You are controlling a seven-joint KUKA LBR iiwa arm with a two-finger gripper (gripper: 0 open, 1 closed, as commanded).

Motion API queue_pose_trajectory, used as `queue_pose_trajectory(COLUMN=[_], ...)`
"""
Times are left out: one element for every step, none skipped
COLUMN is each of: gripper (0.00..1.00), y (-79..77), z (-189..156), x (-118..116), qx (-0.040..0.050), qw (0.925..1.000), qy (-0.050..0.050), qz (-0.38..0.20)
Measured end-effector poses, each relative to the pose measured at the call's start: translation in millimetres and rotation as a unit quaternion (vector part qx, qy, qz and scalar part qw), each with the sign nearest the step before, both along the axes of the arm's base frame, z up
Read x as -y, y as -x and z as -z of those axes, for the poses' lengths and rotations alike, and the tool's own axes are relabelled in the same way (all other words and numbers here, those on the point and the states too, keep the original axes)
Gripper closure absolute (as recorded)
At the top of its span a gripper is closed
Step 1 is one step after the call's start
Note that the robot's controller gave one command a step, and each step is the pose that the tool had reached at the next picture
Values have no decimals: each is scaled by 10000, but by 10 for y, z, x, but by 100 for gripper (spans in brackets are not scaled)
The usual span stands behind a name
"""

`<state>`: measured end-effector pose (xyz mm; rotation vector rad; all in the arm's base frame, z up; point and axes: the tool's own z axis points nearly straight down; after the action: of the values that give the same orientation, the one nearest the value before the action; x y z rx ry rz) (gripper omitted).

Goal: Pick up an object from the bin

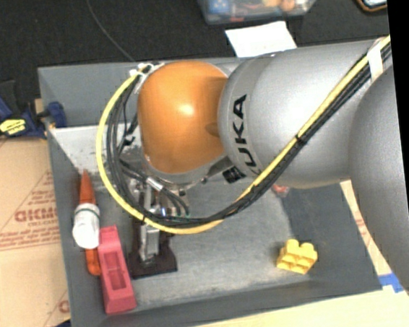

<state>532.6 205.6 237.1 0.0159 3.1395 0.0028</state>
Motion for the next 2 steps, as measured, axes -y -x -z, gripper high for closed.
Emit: queue_pose_trajectory(gripper=[0, 0], y=[0, 350], z=[0, 519], x=[0, 114], qx=[0, -13], qw=[10000, 9996], qy=[0, 9], qz=[2, -269])
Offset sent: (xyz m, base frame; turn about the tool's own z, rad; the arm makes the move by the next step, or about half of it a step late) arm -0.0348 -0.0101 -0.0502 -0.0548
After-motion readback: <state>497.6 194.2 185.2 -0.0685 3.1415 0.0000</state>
